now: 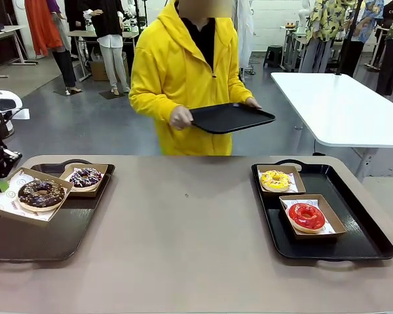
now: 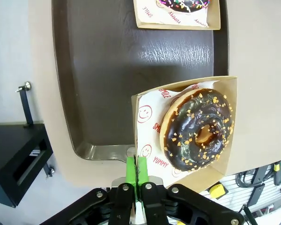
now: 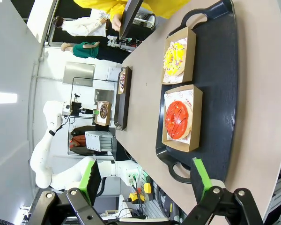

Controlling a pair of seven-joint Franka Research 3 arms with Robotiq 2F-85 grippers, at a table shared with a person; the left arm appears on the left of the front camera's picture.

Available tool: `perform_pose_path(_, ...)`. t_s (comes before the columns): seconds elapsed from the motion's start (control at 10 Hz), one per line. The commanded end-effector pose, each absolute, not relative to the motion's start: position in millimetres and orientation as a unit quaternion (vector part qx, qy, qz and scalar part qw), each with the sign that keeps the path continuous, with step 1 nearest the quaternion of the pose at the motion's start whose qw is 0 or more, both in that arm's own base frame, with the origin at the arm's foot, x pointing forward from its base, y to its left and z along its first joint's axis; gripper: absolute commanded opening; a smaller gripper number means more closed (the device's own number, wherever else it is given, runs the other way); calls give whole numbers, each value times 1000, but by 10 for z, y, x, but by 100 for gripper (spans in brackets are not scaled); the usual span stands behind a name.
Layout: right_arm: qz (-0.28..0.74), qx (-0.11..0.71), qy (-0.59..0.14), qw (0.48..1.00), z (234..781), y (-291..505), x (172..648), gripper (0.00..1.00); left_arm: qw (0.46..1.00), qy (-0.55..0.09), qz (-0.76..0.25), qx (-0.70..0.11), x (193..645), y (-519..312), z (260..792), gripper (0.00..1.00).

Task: Individually package the donuts and arrange them on the tray.
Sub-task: Place the picked Paper togo box on the Handle tray.

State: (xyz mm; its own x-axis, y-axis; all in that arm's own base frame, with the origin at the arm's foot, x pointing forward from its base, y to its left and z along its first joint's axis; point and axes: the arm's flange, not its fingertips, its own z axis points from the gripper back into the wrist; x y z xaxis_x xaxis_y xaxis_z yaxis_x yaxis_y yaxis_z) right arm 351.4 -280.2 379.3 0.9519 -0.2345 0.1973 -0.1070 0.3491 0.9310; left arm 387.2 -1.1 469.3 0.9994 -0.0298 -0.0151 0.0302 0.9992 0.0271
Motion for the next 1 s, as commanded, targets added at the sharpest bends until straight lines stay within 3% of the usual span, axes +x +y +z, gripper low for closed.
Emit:
perform_pose_path(0.0,-39,570,-151,807,3800,-2802,3513,100,1000,7,-15,14,3872,-11,4693,1)
perform_pose_path(0.4,-39,570,-151,807,3800,-2802,3513,100,1000,-26,-8,-8,3938,-46,4252,1)
perform_pose_path(0.9,-39,570,-151,807,3800,-2802,3513,100,1000,-10,-9,7,4019,-127,3915,1)
